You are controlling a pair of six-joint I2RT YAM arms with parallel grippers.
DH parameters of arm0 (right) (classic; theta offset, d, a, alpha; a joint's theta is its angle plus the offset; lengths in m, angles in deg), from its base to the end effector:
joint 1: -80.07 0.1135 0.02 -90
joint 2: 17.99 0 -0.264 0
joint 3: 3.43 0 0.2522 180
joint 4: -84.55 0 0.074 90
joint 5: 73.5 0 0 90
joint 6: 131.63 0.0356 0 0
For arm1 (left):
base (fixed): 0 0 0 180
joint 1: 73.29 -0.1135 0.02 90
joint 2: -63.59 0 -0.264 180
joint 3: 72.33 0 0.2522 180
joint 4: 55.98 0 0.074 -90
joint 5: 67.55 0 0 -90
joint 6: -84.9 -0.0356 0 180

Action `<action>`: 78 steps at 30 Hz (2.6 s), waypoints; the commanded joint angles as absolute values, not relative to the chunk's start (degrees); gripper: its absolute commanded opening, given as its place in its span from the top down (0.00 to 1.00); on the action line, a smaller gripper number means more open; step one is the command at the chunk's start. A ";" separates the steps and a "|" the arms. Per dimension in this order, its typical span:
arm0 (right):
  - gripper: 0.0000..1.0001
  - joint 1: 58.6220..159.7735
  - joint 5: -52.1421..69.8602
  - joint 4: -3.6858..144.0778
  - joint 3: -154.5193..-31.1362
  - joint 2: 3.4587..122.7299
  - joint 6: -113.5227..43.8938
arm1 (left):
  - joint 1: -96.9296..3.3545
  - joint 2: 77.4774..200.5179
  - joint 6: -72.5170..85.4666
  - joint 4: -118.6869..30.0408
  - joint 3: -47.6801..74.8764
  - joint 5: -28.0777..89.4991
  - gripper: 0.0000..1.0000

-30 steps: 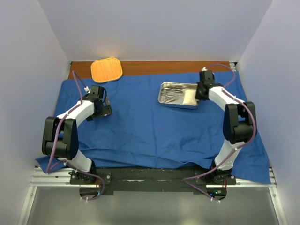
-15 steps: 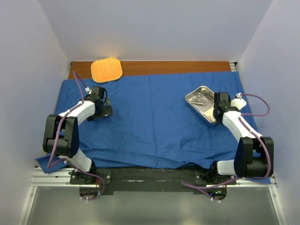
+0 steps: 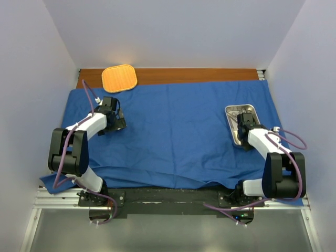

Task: Open and lay out the surgical kit
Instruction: Move the container from the surgical kit, then adjust the distractor in the surgical kit.

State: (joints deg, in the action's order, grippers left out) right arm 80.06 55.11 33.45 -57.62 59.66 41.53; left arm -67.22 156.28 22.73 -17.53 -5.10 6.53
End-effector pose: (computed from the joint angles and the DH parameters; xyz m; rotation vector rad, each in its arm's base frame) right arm 0.2220 -0.0223 0.1728 1.7254 1.7678 -0.4246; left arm 0.3070 -0.0228 0.1716 -0.5785 2.5594 0.1736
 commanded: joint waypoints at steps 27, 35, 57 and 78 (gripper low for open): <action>0.01 80.25 34.37 47.04 -70.71 52.50 -1.61 | -75.22 168.68 27.41 -14.70 28.25 8.91 0.00; 0.02 80.95 14.50 51.80 -73.27 59.70 -15.70 | -73.91 183.36 23.64 -24.37 46.69 18.93 0.00; 0.02 84.47 6.04 49.35 -73.09 62.43 -19.57 | -61.86 199.39 35.75 -56.71 44.27 28.78 0.00; 0.01 84.47 6.74 50.49 -71.60 61.73 -19.66 | -76.27 182.15 60.46 -60.24 14.38 18.32 0.00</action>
